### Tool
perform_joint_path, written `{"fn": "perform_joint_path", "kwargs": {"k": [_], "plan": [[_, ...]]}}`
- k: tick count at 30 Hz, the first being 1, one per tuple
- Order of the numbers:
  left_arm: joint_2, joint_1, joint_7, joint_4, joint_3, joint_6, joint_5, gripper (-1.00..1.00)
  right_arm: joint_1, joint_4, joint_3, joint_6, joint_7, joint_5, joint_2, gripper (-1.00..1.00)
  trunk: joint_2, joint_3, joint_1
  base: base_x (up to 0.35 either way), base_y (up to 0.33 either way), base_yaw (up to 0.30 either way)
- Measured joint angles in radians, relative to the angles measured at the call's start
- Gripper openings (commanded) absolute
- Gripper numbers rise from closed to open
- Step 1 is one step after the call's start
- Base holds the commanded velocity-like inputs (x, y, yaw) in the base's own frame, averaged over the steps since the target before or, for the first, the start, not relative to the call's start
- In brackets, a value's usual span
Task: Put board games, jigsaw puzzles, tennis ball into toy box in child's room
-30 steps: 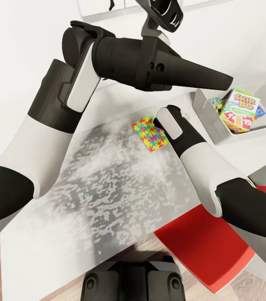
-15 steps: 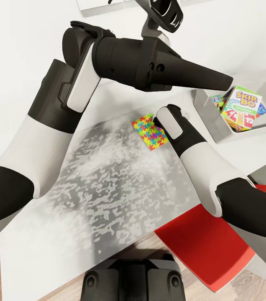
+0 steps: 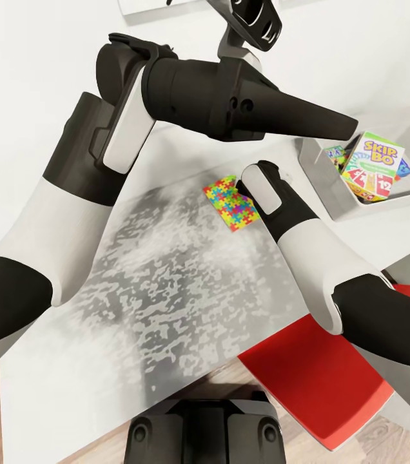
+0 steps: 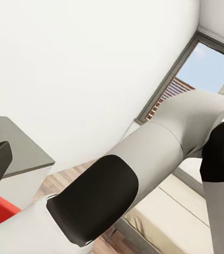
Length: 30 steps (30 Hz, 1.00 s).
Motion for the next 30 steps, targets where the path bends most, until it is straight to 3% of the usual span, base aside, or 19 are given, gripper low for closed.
{"fn": "perform_joint_path", "kwargs": {"k": [30], "plan": [[0.004,0.002,0.0,-0.016,0.001,0.0,0.001,1.0,-0.042,0.014,0.0,-0.005,0.001,-0.001,0.0,1.0,0.001,-0.017,0.0,0.0,0.0,0.0]]}}
